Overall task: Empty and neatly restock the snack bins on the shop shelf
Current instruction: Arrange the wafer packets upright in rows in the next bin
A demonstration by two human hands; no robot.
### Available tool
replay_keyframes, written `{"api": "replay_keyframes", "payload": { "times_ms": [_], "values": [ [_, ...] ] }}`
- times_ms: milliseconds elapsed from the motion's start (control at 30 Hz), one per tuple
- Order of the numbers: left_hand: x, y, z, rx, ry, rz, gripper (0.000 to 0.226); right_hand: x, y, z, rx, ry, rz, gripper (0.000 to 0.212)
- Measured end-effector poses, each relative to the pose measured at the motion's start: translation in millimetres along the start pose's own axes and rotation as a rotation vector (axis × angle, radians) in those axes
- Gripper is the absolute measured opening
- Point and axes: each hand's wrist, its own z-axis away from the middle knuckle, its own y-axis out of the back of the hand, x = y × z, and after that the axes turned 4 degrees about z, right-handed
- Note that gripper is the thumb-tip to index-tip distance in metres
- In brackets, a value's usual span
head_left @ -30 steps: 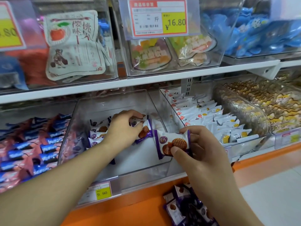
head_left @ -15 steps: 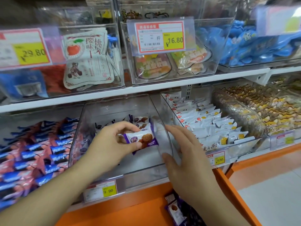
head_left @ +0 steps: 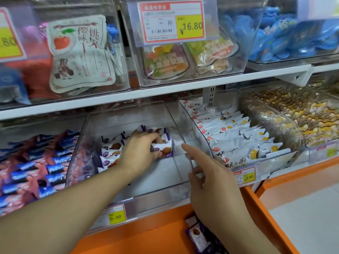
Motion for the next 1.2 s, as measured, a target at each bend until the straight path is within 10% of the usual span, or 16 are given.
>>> {"api": "replay_keyframes", "payload": {
  "times_ms": [633, 900, 1200],
  "values": [
    [-8.8, 1.2, 4.3, -0.043, 0.048, -0.017, 0.045, 6.1, -2.1, -0.7, 0.010, 0.003, -0.027, 0.075],
    [45.7, 61.3, 81.5, 0.120, -0.073, 0.373, 0.025, 0.2, 50.1, 7.2, -0.157, 0.012, -0.117, 0.051],
    [23.5, -69.5, 228.3, -0.411, 0.055, 0.474, 0.029, 132.0, 16.3, 74.0, -0.529, -0.241, 0.157, 0.035]
  ]
}}
